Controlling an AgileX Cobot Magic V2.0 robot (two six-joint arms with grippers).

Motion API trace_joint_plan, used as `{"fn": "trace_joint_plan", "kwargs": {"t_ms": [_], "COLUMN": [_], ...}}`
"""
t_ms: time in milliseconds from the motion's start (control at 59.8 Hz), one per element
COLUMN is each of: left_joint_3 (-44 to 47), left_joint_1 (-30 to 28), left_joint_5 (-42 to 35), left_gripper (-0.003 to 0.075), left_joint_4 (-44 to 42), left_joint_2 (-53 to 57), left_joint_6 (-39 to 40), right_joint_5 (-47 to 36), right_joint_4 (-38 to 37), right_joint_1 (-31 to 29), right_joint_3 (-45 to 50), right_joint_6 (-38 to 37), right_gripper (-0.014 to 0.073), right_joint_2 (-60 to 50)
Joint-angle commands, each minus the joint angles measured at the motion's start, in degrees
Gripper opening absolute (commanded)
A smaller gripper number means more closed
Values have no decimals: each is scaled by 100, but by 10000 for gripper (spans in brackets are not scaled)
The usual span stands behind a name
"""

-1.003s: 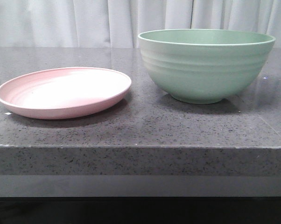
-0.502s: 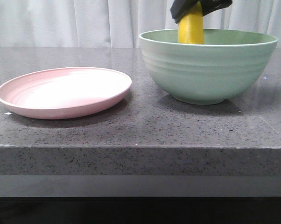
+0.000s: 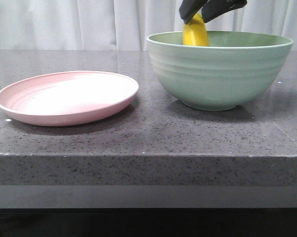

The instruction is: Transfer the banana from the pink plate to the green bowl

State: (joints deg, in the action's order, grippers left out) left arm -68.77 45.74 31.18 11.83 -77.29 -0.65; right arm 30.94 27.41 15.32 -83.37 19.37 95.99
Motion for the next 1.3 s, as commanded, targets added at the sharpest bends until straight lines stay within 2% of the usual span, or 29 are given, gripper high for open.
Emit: {"fn": "trace_joint_plan", "kwargs": {"t_ms": [0, 217, 301, 368, 418, 502, 585, 719, 786, 903, 1120, 1287], "left_joint_3": [-194, -194, -194, -194, -194, -194, -194, -194, -194, -194, -33, 849], "left_joint_1": [52, 52, 52, 52, 52, 52, 52, 42, -28, -392, -1726, -2775], "left_joint_5": [-361, -361, -361, -361, -361, -361, -361, -383, -421, -649, -1046, -1418], "left_gripper": [585, 585, 580, 553, 511, 395, 266, 57, -20, -20, -20, -20], "left_joint_4": [55, 55, 55, 55, 55, 55, 55, -109, -284, -326, -691, -820], "left_joint_2": [200, 200, 200, 200, 200, 200, 200, 200, 200, 224, 743, 1912], "left_joint_6": [-3, -3, -3, -3, -3, -3, -3, -3, -3, -3, -3, -3], "right_joint_5": [-211, 368, 387, 242, 54, -244, -424, -411, -440, -686, -1675, -2183], "right_joint_4": [53, -14, -14, -14, -14, -14, -14, -14, -14, -14, -205, -195], "right_joint_1": [-28, -33, -33, -33, -33, -33, -33, -33, -33, -33, -33, -33], "right_joint_3": [-223, -208, -49, 162, 344, 645, 853, 1001, 1094, 1421, 2733, 4030], "right_joint_6": [58, 58, 65, 166, 218, 218, 218, 218, 218, 218, 218, 213], "right_gripper": [402, 377, 297, 181, 96, -37, -118, -116, -116, -116, -116, -116], "right_joint_2": [-462, -1125, -1345, -1541, -1686, -1913, -2066, -2258, -2464, -3037, -4454, -5477]}}
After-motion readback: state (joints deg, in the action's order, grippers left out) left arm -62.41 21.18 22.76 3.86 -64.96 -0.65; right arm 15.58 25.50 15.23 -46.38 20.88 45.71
